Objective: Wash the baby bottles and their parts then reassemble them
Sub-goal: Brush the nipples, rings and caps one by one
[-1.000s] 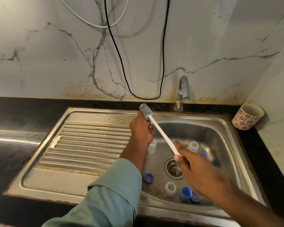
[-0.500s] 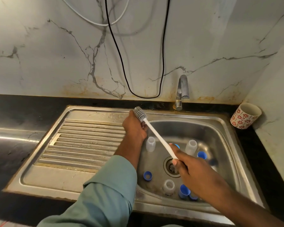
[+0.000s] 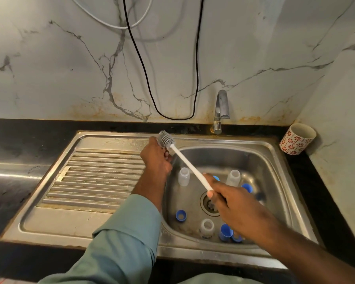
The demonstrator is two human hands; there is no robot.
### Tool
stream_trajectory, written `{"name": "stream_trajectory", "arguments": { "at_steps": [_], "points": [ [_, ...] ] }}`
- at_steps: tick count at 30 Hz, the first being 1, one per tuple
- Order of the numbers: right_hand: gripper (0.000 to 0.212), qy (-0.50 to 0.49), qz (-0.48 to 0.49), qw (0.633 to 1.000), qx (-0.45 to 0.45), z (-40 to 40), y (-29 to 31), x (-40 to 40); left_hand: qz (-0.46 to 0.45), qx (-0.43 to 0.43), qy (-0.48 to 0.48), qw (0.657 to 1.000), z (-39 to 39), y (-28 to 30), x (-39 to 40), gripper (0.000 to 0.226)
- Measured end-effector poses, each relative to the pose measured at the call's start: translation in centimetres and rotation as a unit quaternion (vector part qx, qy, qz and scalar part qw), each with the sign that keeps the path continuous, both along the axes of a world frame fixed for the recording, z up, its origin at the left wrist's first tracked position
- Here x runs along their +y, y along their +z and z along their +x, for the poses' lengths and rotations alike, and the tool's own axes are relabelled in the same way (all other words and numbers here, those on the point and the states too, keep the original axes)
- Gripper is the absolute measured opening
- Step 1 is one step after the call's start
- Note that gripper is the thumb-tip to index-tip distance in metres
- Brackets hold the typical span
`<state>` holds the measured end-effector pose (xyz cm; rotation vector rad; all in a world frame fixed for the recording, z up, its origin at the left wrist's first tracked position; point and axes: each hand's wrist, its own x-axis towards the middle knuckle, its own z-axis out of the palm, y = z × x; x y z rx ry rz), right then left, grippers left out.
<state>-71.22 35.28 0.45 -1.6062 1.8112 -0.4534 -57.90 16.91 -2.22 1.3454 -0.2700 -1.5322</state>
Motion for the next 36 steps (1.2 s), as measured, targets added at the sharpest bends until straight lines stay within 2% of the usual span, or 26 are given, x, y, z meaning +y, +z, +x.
{"name": "stream_trajectory", "arguments": {
  "at_steps": [4,9,12,16,21,26,30,33,36],
  "points": [
    [0.045,-0.023,0.005,1.000,-0.001,0.4,0.1,-1.4,-0.005,-0.042,-0.040,0.998,-1.7,-0.4,1.2,0.022],
    [0.045,-0.026,-0.024,0.999,0.009,-0.3,0.5,-1.3,0.004,0.039,0.026,0.999,-0.1,0.2,0.3,0.022],
    [0.045,0.000,0.004,1.000,0.026,0.9,0.3,-0.4,-0.013,0.019,0.019,1.000,0.7,0.2,-0.3,0.022],
    [0.043,-0.015,0.011,1.000,0.022,1.7,-0.5,-2.9,-0.016,-0.014,-0.009,1.000,-0.3,0.2,0.5,0.017],
    [0.046,-0.008,-0.029,0.999,0.035,1.4,0.7,-0.6,-0.008,0.031,0.042,0.999,2.9,-0.3,-1.2,0.020],
    [0.045,-0.003,-0.021,1.000,0.019,4.6,-0.7,-3.7,-0.005,0.052,-0.012,0.999,2.7,-0.8,-1.3,0.025],
    [0.042,0.006,-0.031,0.999,0.023,5.2,-0.2,-4.1,0.016,0.051,0.006,0.999,5.0,-1.1,-2.5,0.023],
    [0.045,0.026,-0.018,0.998,0.061,6.6,-0.1,-3.2,0.008,0.032,-0.006,0.999,6.1,-2.0,-3.2,0.026],
    [0.046,-0.006,-0.016,0.999,0.052,8.2,-1.2,-5.4,0.009,0.010,-0.056,0.998,5.9,-2.3,-3.2,0.024]
  ]
}}
